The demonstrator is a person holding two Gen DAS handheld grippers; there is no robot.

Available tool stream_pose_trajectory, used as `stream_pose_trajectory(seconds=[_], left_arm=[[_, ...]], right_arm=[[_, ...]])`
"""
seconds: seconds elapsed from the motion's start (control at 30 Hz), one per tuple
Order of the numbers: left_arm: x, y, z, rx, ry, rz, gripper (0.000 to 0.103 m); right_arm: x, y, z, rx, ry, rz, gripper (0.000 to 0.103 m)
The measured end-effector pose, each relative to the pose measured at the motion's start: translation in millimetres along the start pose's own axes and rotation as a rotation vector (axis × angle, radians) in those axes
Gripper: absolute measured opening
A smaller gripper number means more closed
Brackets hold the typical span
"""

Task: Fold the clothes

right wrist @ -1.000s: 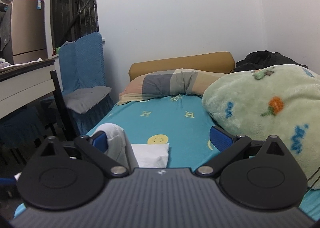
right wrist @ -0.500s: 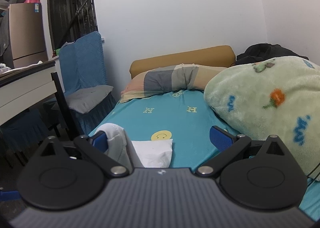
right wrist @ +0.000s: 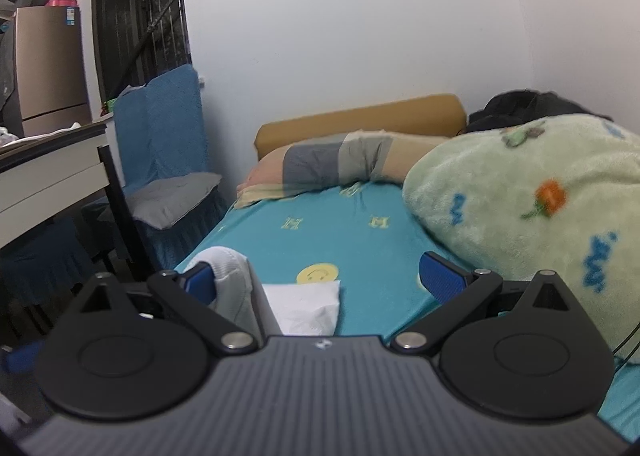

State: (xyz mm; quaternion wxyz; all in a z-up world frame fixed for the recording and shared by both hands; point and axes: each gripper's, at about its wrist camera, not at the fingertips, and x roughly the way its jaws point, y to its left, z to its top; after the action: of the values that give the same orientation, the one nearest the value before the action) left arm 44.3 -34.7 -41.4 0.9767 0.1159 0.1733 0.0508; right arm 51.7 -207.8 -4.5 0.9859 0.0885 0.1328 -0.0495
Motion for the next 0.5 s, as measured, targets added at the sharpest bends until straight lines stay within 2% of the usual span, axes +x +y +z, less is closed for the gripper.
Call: stream_pose_trajectory(seconds=[0.1,0.2,0.37,0.43,0.5], left_arm=[[-14,24,14,-0.081,-0.057,0.065,0.092],[-30,33,20,-0.050,-0.062,0.037,0.096],[-49,25,9,0.111,0.021,0.069,0.096],[-41,31,6,0.098,0.081,0.062,0.096],[-37,40,10,0.027,0.071,0.088,0.096]], right_arm=[[-9,2,1,-0.009,-0.077,-0.021,0.103],[-21,4,4,-0.006,-0.181,-0.063,0.103],[-38,5,10,-0.017,-0.310,-0.152,0.103],[-39,0,12,-0.012,-0.324,-0.179,0.103],[-36,-4,13,-0.019,-0.314,-0.177,0.103]])
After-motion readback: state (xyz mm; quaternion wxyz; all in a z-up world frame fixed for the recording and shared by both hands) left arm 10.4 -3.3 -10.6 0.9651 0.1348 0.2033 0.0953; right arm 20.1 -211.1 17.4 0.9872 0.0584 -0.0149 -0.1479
